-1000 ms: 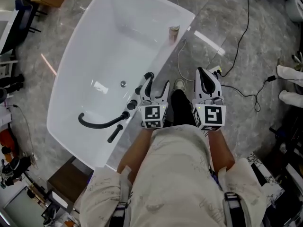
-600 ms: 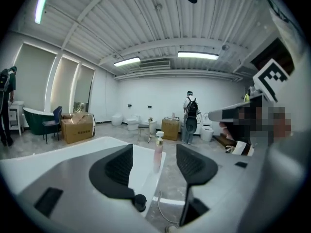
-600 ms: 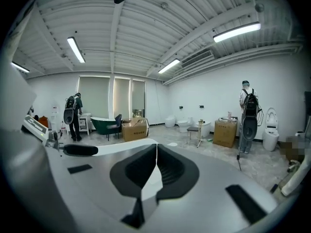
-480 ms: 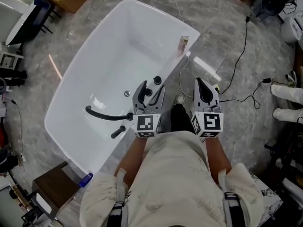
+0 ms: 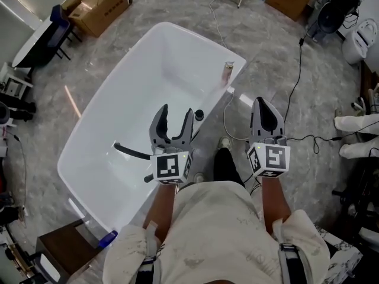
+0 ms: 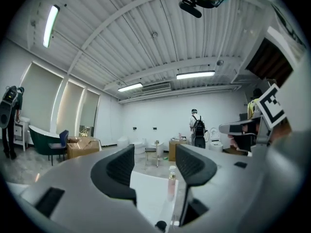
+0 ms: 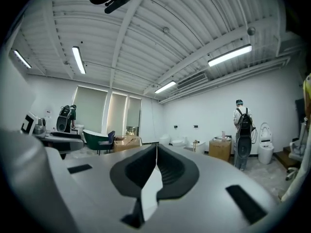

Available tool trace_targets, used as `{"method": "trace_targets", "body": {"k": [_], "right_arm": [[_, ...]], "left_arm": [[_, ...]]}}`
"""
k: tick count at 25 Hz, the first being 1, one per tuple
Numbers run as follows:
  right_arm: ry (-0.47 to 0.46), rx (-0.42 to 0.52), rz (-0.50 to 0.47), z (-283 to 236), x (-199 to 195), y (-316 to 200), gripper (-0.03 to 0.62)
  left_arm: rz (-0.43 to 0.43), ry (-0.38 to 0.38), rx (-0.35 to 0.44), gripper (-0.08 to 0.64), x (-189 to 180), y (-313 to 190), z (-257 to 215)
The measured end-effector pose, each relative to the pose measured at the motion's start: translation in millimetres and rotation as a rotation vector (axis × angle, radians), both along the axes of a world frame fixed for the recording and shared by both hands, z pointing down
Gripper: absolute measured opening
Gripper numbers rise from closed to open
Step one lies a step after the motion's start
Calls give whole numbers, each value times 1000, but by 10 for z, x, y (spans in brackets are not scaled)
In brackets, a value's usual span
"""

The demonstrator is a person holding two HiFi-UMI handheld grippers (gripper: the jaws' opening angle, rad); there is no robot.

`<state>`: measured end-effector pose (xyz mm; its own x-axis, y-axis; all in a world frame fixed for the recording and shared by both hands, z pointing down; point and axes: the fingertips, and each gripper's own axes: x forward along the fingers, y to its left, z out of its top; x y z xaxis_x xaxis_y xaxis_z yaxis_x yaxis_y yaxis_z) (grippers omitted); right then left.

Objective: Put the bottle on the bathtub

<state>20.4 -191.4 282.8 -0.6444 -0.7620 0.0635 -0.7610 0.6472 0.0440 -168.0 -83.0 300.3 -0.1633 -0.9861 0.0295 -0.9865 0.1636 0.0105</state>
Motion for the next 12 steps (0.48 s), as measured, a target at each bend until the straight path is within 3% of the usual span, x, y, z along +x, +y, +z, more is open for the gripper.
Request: {"method": "trace_targets", "body": {"k": [5, 9, 12], "right_arm": [[-48, 13, 33, -290, 171, 20, -9], [-50, 51, 56, -491, 301, 94, -9], [-52, 71, 62, -594, 304, 150, -9]], "left_arm": [[-118, -48, 71, 225, -275, 217, -430], [-101, -55, 59, 196, -281, 307, -605], [-87, -75, 38, 136, -307, 364, -666]]}}
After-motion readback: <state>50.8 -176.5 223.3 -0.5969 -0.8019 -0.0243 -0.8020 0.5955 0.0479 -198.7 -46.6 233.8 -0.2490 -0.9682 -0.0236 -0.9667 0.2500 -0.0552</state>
